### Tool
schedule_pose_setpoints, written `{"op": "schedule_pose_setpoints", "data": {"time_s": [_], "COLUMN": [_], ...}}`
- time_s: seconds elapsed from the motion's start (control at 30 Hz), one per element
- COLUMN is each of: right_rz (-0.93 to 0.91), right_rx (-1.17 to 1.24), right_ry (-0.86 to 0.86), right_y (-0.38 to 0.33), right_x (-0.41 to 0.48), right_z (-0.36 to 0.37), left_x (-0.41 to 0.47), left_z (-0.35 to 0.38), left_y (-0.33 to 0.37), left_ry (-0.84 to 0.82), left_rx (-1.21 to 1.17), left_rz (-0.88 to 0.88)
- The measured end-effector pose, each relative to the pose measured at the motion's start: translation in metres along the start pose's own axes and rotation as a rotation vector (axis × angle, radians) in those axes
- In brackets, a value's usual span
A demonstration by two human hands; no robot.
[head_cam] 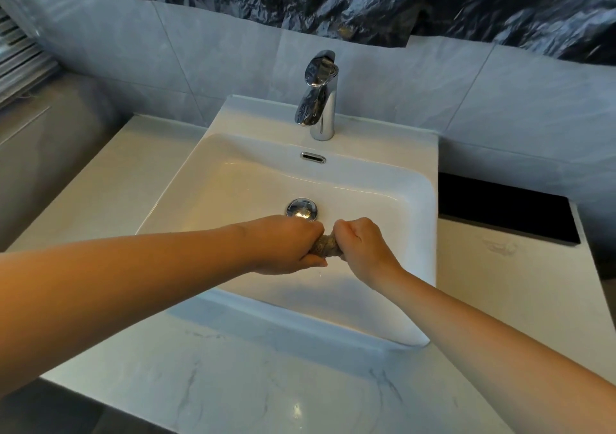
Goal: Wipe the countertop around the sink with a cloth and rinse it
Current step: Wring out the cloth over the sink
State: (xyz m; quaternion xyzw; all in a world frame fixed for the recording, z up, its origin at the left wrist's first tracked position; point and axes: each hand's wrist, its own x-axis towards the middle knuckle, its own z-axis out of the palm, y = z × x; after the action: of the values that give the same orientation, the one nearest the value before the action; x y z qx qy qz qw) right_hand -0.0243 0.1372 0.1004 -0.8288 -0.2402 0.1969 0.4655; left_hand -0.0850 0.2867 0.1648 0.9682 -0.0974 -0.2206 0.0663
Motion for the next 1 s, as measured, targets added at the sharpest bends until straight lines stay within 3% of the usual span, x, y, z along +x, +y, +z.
{"op": "schedule_pose_setpoints", "data": {"time_s": [0.37, 0.67, 1.0], "right_rz": [-0.056, 0.218, 0.540], "right_rx": [-0.022, 0.093, 0.406], "right_ry": [0.081, -0.060, -0.301], "right_y": [-0.009, -0.012, -0.024], "right_x": [0.000, 0.006, -0.010], "right_z": [-0.008, -0.004, -0.010], "left_x": [0.005, 0.010, 0.007], "left_z": [-0.005, -0.007, -0.005], "left_y": [-0.007, -0.012, -0.016], "left_ry": [0.139, 0.162, 0.225], "left_rx": [0.147, 0.349, 0.321], "left_rz": [0.041, 0.173, 0.252]}}
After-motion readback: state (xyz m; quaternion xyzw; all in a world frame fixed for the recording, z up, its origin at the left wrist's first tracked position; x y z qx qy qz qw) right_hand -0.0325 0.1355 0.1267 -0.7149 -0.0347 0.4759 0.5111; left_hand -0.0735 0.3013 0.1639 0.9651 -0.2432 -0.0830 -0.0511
